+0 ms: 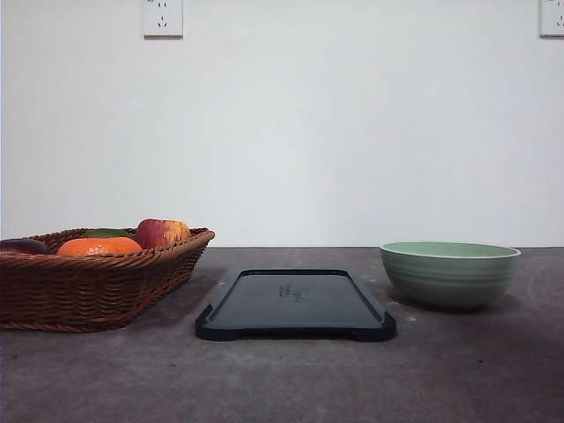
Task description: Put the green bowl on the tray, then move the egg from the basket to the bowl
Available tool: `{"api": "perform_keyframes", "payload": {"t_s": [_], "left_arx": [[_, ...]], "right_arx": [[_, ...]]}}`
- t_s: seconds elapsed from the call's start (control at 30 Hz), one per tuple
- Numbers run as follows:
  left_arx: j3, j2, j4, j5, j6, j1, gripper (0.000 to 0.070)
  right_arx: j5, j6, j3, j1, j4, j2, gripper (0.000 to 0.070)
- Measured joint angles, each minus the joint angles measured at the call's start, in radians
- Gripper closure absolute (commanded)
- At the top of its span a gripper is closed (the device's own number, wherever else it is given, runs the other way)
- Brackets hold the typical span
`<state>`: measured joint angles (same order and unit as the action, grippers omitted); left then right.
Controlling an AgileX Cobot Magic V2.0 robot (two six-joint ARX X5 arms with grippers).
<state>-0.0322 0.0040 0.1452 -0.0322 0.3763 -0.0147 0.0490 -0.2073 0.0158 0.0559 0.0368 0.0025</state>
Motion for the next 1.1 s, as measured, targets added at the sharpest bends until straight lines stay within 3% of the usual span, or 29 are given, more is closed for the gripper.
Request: {"api": "perform_keyframes", "payload": {"t_s": [0.07,0.2,0.27,0.33,0.43,0.53,0.67,0.87,1.1], "left_arx": [[0.0,0.0,0.0,0.0,0.112,0.0,0.07],[0.0,0.0,0.0,-0.001,0.419,0.0,0.07],[0.0,0.0,-0.012,-0.001,0.515,0.0,0.07],[0.0,0.0,-0.059,-0.001,0.558,0.0,0.07],[0.0,0.001,-0.178,-0.001,0.545,0.0,0.07],[-0.002,0.001,-0.263,-0.001,0.478,0.0,0.07],[-0.035,0.015,-0.25,0.001,0.383,0.0,0.07],[-0.198,0.089,-0.24,0.004,0.237,0.0,0.07],[-0.469,0.274,-0.074,-0.025,0.063,0.0,0.07]], "right_arx": [[0.0,-0.063,0.0,0.0,0.006,0.0,0.0691],[-0.001,-0.177,0.0,0.0,0.082,0.0,0.0692],[0.0,-0.214,0.0,0.0,0.122,0.0,0.0693],[0.002,-0.246,0.0,0.0,0.154,0.0,0.0695],[0.015,-0.27,0.001,0.0,0.155,0.002,0.0695],[0.03,-0.272,0.017,0.0,0.152,0.021,0.0695],[0.043,-0.251,0.089,0.0,0.152,0.073,0.0695],[0.077,-0.153,0.265,0.0,0.122,0.215,0.0695],[0.192,-0.079,0.499,0.0,0.011,0.445,0.0695]]}}
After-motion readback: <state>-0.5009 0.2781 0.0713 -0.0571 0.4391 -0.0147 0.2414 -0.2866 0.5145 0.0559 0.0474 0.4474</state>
